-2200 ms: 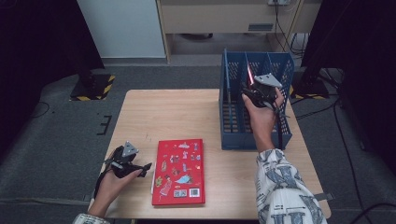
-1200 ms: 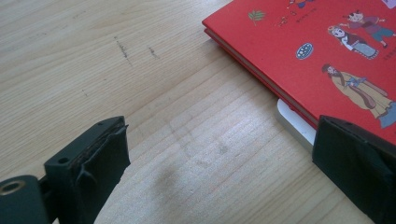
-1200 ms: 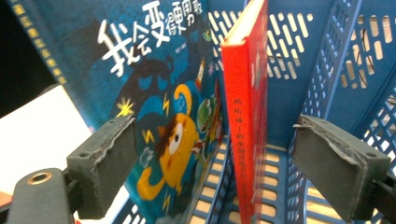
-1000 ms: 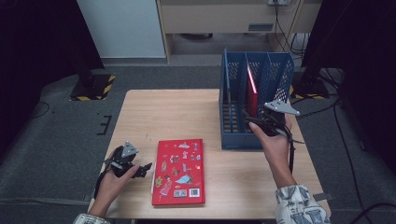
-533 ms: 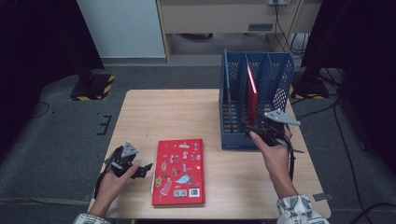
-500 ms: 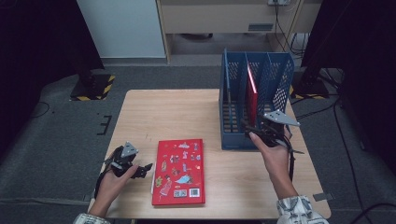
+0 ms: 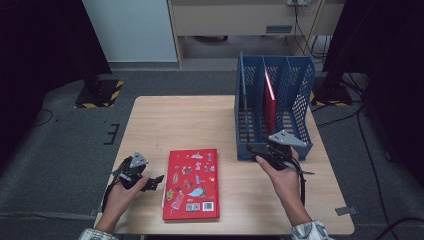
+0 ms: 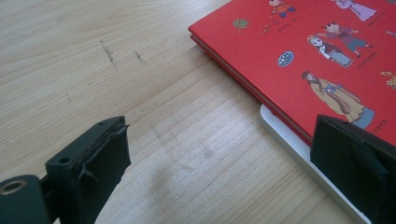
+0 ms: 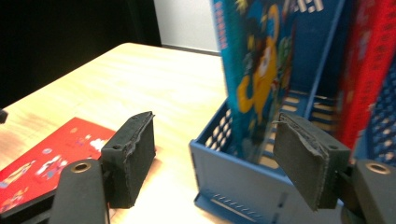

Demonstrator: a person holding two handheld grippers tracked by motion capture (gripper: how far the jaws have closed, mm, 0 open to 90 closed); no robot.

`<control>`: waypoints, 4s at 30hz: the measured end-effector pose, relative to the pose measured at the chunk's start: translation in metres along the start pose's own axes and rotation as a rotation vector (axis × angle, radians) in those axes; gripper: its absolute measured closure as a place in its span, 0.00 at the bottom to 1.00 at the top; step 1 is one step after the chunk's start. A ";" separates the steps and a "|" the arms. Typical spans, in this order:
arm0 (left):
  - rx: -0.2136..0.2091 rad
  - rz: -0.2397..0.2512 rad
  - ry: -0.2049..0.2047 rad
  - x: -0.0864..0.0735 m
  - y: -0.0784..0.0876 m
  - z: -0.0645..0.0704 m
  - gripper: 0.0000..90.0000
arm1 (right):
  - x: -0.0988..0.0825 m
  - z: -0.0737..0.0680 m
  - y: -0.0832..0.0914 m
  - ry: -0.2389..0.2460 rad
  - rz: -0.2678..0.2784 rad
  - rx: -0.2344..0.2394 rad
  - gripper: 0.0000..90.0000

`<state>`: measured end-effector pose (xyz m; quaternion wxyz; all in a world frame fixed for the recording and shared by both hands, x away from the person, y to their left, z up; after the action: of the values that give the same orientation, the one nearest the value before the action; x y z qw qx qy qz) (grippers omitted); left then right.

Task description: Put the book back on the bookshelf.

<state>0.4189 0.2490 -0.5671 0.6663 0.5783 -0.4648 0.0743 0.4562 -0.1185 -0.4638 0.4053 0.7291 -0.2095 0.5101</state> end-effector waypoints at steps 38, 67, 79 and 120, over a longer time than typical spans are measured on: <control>-0.128 0.015 -0.008 0.010 -0.011 0.040 0.20 | -0.076 -0.099 -0.060 0.046 -0.206 0.275 0.29; -0.221 0.014 -0.011 0.023 -0.034 0.052 0.12 | -0.106 -0.109 -0.074 0.012 -0.315 0.338 0.15; -0.206 0.032 -0.061 0.032 -0.038 0.058 0.11 | -0.113 -0.102 -0.081 -0.026 -0.338 0.347 0.13; -0.272 -0.009 -0.055 0.007 -0.013 0.071 0.15 | -0.107 -0.086 -0.107 -0.106 -0.336 0.416 0.18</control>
<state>0.3930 0.1822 -0.5788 0.7259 0.4865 -0.4862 -0.0085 0.4416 0.0017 -0.5891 0.3142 0.8468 0.0027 0.4291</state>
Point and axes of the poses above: each handheld gripper's, and its own axes: y roughly backward along the jaws, x roughly out of its top, z roughly to its right, the point moved 9 cm from there along -y, roughly forward along the jaws, and after that the axes turned 6 degrees about x, right-handed, at the moved point
